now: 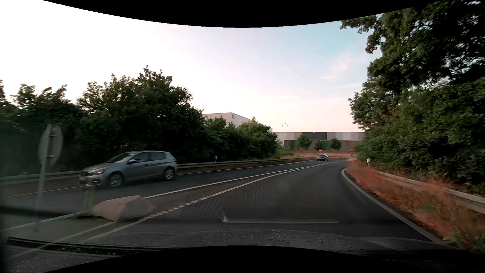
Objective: Follow the waypoints while adhering to traffic rules and regulations
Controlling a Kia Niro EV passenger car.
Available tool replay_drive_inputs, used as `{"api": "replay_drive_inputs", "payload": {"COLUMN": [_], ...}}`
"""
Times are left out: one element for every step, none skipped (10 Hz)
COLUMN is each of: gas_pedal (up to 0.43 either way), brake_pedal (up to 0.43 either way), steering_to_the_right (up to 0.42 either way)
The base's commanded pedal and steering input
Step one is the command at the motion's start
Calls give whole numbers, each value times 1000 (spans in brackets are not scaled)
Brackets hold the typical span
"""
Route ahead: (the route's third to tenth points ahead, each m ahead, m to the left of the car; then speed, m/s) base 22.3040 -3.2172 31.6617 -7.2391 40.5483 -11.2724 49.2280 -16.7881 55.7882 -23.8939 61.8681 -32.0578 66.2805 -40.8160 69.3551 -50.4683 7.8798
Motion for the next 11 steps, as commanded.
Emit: {"api": "replay_drive_inputs", "payload": {"gas_pedal": [28,28,28,28,28,28,28,28,28,28,28], "brake_pedal": [0,0,0,0,0,0,0,0,0,0,0], "steering_to_the_right": [138,131,125,120,116,110,103,99,92,85,79]}}
